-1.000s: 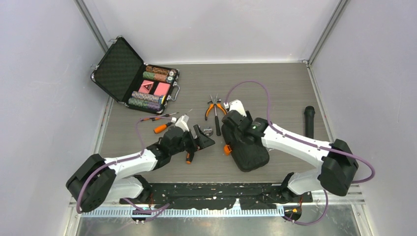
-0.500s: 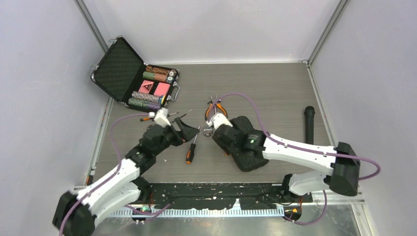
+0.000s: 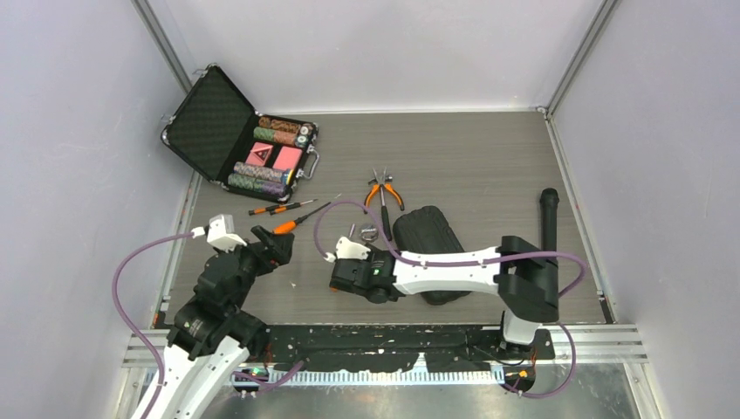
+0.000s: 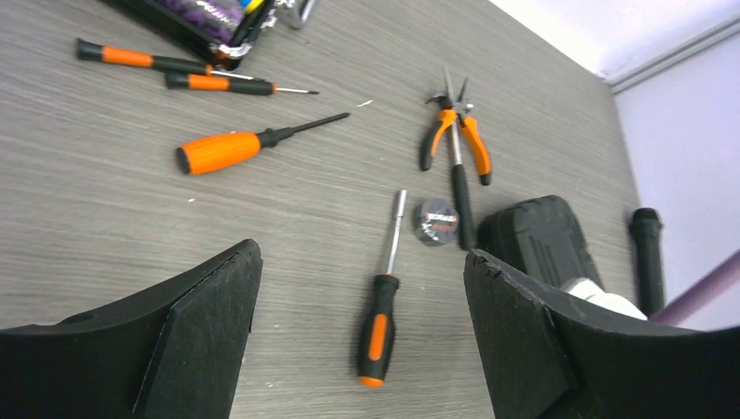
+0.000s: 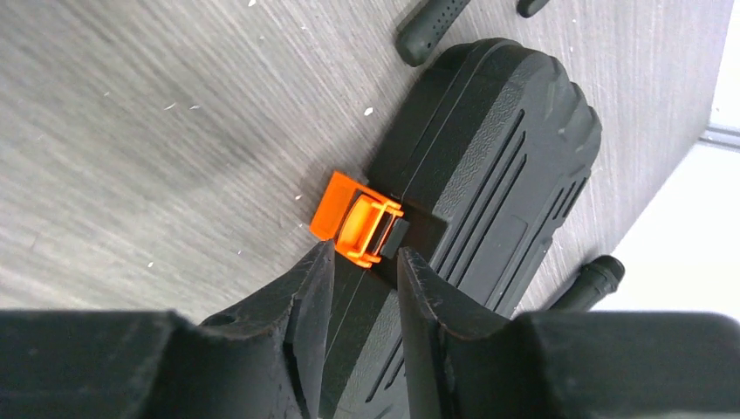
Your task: Pack the tool kit
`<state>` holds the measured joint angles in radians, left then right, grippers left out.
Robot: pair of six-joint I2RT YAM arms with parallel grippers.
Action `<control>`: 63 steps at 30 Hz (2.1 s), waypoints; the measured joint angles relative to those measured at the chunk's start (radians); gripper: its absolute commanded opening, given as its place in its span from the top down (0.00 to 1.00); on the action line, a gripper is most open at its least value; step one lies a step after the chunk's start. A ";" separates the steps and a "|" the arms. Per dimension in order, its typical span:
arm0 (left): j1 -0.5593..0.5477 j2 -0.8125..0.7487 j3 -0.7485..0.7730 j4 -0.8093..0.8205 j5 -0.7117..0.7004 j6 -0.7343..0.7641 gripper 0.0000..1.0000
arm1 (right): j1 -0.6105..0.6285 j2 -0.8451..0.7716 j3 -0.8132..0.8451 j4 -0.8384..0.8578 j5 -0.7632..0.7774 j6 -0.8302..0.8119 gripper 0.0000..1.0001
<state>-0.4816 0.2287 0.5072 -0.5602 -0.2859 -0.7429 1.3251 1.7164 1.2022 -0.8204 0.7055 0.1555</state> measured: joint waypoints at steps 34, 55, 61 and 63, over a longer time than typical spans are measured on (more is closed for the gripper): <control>0.000 0.013 -0.001 -0.079 -0.028 0.045 0.14 | 0.004 0.282 0.024 -0.034 0.251 0.145 0.79; 0.000 0.101 -0.047 0.048 0.146 0.129 0.13 | -0.033 -0.052 -0.027 -0.047 0.078 0.062 0.44; -0.062 0.267 -0.059 0.184 0.289 0.215 0.11 | -0.300 -0.356 -0.229 0.059 -0.136 0.105 0.32; -0.147 0.334 -0.055 0.238 0.294 0.268 0.11 | -0.420 -0.476 -0.290 0.098 -0.219 0.116 0.27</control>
<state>-0.6289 0.5625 0.4526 -0.3222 0.0082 -0.4751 0.9047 1.2400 0.9127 -0.7227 0.4866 0.2714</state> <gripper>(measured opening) 0.884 0.666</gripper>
